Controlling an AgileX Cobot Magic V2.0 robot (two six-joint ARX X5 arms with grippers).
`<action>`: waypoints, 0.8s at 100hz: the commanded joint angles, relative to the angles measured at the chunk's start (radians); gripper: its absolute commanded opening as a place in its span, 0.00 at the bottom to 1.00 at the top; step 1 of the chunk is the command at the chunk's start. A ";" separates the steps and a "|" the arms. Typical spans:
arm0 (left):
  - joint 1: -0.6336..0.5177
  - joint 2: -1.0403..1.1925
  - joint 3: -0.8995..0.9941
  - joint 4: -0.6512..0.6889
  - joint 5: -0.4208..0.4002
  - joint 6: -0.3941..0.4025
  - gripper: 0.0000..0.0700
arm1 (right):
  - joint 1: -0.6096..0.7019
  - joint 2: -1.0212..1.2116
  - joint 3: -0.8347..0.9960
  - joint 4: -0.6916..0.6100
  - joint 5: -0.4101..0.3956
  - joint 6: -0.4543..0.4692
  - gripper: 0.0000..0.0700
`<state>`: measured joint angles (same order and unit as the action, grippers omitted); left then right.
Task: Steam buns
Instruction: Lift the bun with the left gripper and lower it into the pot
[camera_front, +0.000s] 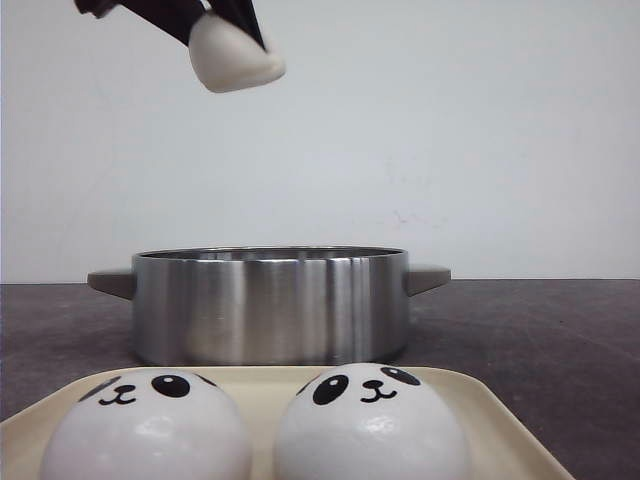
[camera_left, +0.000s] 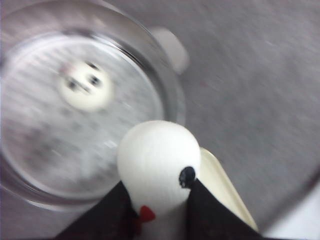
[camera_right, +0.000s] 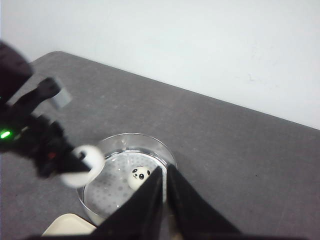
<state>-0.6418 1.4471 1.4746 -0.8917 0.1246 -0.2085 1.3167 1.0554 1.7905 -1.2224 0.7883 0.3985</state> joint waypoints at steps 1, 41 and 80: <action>0.015 0.077 0.055 -0.010 -0.029 0.069 0.01 | 0.016 0.009 0.016 0.010 0.006 0.015 0.00; 0.127 0.412 0.153 0.024 -0.081 0.114 0.01 | 0.016 0.009 0.016 0.016 0.006 0.062 0.00; 0.143 0.562 0.153 0.111 -0.081 0.114 0.02 | 0.016 0.009 0.016 -0.015 0.003 0.123 0.00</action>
<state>-0.4957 1.9755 1.6012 -0.7921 0.0471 -0.1097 1.3167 1.0554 1.7905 -1.2320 0.7883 0.4824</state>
